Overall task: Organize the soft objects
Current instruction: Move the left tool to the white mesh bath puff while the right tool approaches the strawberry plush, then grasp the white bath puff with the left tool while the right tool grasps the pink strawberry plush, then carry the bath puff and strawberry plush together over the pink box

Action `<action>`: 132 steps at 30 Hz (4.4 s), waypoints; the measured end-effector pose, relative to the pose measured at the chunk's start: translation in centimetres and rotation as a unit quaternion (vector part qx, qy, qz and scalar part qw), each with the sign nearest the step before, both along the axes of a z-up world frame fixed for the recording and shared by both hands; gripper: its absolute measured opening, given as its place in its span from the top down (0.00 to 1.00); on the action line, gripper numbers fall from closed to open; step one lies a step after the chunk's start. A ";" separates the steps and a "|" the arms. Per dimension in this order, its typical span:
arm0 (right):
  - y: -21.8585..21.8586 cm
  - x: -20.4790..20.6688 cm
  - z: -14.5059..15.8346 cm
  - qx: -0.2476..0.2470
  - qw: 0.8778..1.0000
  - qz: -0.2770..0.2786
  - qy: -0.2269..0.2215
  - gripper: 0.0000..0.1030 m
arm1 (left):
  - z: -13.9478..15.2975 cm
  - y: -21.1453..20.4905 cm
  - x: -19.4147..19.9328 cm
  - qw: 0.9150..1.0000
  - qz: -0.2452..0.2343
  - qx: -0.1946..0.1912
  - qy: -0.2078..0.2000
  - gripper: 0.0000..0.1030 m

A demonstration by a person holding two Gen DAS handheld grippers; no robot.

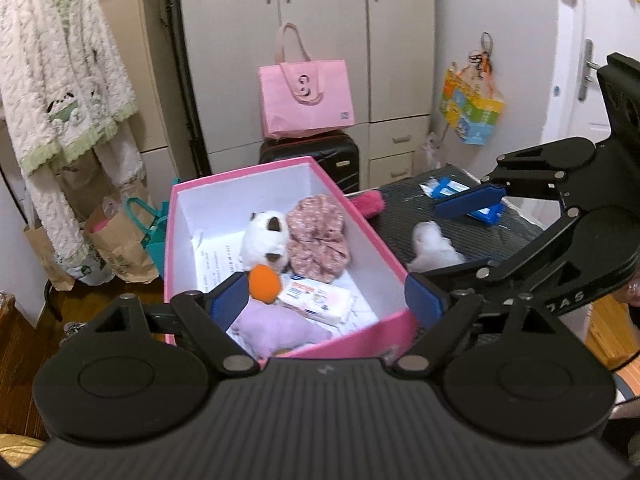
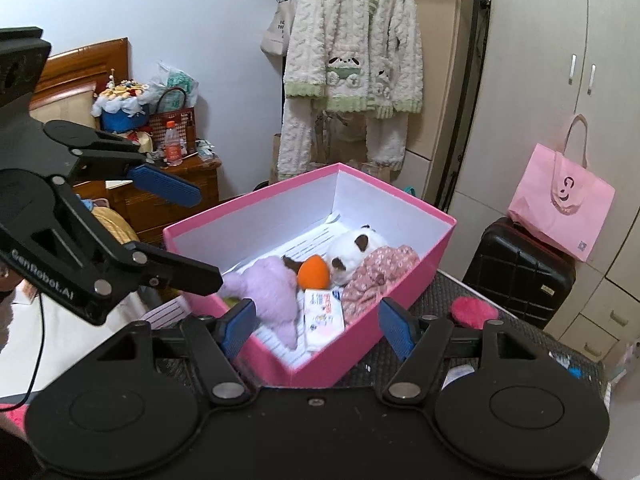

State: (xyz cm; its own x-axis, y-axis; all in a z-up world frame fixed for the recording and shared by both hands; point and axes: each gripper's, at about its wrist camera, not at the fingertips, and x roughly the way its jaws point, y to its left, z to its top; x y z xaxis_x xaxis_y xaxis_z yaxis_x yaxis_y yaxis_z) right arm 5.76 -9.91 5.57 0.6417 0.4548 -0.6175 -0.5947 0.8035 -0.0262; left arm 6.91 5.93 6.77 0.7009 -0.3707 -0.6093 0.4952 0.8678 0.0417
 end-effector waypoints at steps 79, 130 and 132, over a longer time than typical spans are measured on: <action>-11.9 20.9 -13.9 0.015 0.998 0.003 0.055 0.48 | -15.3 -20.8 8.4 0.999 0.046 0.009 0.010 0.58; -9.3 -5.0 -5.9 0.070 0.994 -0.030 0.077 0.47 | -5.8 -5.4 -6.1 0.996 -0.033 -0.038 0.073 0.57; -8.5 -5.4 -5.0 0.078 0.995 -0.024 0.062 0.46 | -4.6 -4.3 -6.4 0.998 -0.023 -0.038 0.047 0.56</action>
State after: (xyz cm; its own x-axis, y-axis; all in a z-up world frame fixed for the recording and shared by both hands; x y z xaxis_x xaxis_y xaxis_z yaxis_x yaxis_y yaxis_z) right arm 0.40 -18.38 0.61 0.5878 0.5229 -0.6173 -0.5468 0.8192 0.1732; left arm 0.49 1.61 2.15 0.6233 -0.4489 -0.6403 0.5338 0.8426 -0.0711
